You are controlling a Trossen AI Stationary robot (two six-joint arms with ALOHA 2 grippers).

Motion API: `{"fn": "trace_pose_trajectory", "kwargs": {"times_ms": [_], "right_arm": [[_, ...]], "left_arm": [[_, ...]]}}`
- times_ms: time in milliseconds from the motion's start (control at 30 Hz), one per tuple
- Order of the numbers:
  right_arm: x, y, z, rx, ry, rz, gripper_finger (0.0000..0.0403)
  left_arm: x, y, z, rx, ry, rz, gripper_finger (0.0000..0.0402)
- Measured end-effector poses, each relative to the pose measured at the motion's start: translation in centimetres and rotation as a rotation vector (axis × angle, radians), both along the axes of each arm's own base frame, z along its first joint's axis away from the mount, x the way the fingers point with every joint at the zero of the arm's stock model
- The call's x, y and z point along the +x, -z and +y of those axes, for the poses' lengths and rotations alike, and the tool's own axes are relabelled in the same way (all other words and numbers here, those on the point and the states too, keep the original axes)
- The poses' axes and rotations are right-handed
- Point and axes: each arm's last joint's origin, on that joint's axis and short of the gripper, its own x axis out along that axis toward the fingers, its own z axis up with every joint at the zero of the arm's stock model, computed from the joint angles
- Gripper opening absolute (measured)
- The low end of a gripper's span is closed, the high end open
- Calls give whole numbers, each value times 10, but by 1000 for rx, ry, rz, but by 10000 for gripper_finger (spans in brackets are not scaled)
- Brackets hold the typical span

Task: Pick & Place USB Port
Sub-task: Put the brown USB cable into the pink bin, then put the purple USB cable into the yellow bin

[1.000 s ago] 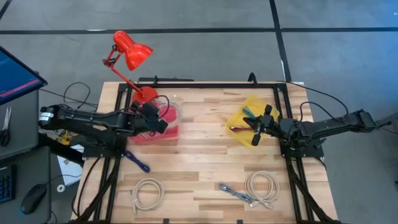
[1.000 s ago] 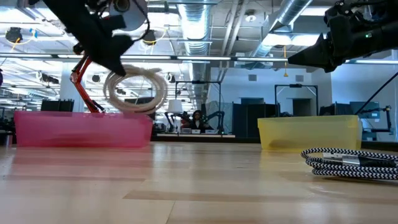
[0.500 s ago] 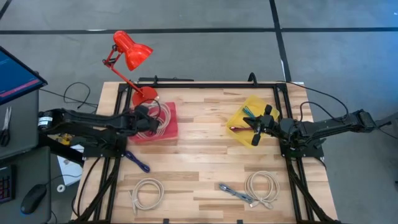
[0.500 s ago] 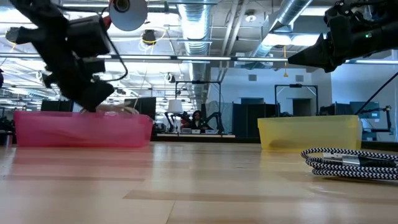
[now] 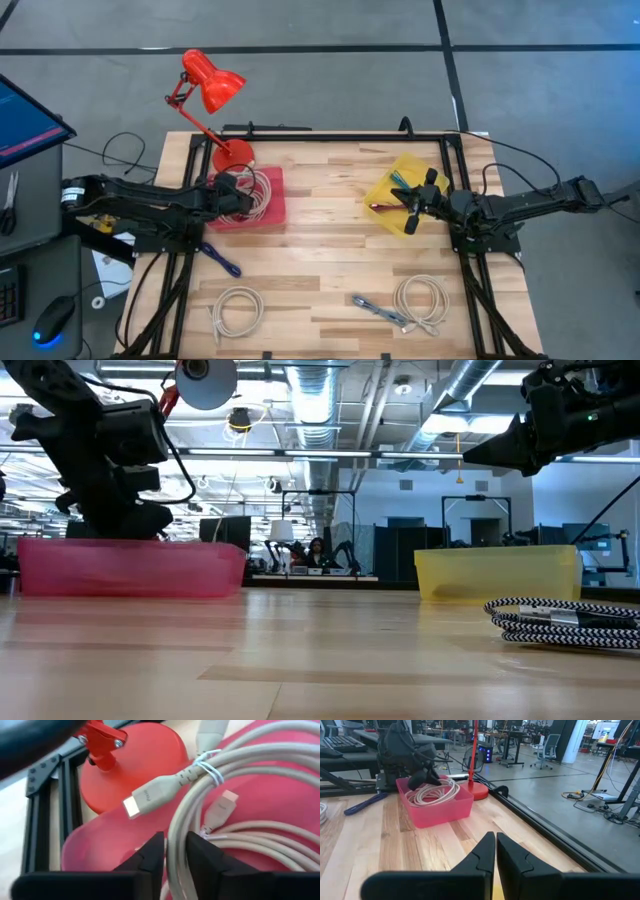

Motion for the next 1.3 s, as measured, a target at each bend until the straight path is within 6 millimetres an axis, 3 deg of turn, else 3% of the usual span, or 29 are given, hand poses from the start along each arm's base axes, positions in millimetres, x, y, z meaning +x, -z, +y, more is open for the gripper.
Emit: {"fn": "trace_pose_trajectory", "kwargs": {"times_ms": [233, 533, 1100, 1300], "right_arm": [[0, 0, 0, 11, 1, -5, 8], [4, 5, 0, 87, 13, 0, 8], [14, 22, 0, 185, 51, 76, 8], [16, 18, -1, 158, 48, 37, 8]], "left_arm": [[0, 0, 0, 16, -4, 2, 126], [0, -1, 1, 18, -11, -7, 145], [2, -2, 2, 79, 113, 146, 147], [6, -7, 2, 67, 187, 157, 138]]}}
